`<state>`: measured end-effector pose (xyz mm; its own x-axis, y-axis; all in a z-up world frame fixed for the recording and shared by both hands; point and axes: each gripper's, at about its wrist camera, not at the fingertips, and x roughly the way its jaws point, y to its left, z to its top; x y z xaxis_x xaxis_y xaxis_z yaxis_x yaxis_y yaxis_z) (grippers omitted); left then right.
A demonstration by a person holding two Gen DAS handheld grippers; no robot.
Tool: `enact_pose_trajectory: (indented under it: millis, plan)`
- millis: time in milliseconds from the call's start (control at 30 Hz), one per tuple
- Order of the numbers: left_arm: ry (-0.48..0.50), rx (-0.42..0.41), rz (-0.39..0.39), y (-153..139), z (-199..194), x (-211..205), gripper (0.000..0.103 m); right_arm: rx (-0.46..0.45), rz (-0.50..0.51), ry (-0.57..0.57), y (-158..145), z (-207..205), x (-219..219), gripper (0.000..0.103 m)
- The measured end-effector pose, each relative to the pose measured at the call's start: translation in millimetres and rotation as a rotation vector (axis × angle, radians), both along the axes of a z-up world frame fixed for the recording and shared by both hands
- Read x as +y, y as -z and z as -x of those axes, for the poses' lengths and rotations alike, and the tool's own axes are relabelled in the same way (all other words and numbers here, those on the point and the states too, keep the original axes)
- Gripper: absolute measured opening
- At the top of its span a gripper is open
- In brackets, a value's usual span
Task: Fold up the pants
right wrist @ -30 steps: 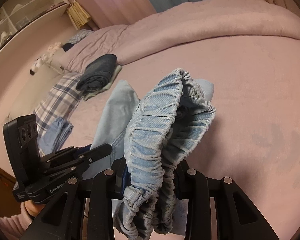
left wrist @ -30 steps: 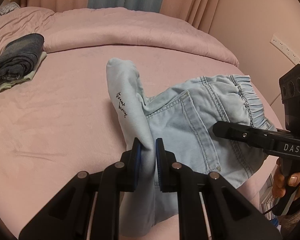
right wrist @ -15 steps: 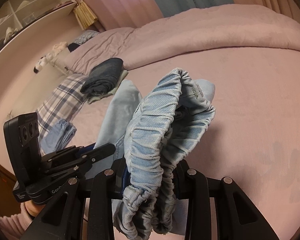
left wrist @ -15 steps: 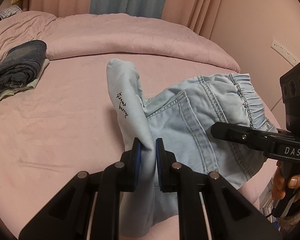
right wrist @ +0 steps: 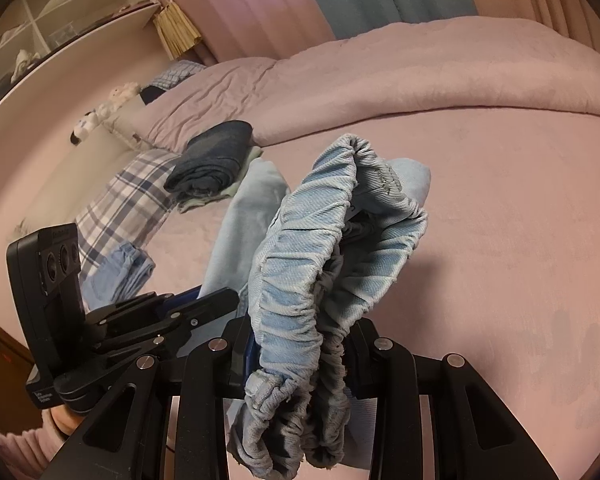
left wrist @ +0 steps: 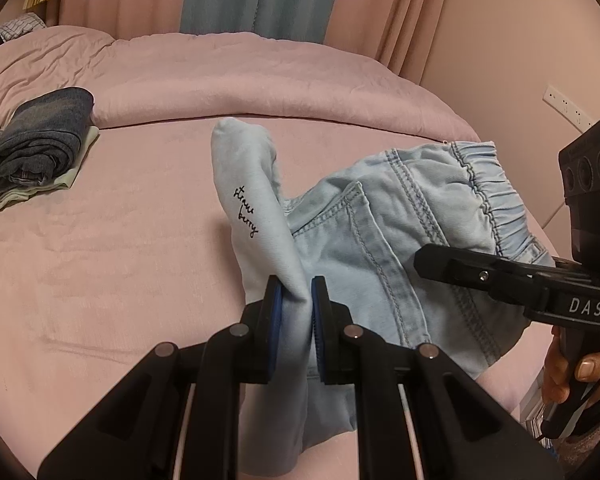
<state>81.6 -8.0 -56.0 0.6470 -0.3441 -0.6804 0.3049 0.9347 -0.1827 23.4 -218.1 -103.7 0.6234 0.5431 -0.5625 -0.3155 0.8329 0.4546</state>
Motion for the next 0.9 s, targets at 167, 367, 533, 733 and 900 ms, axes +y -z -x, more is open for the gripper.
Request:
enact_pose_trajectory:
  millis: [167,367,533,733,900]
  plan:
    - [0.002,-0.003,-0.003,-2.1,-5.2,1.5,0.013,-0.001,-0.003,0.001,-1.4,-0.9,2.0,0.036]
    - [0.0,-0.002,-0.008,-2.4,-5.9,0.5,0.013,-0.001,0.0,0.0,-1.8,-1.4,2.0,0.036]
    - [-0.004,0.0,-0.01,-3.1,-7.3,-1.0,0.013,-0.002,0.0,0.003,-1.4,0.6,3.4,0.036]
    - [-0.005,0.0,-0.01,-3.2,-7.1,-1.4,0.013,-0.002,0.0,0.007,-1.0,4.0,4.8,0.036]
    - [-0.004,0.002,-0.011,-2.6,-7.4,-1.9,0.013,-0.001,0.0,0.008,-1.7,3.5,4.7,0.036]
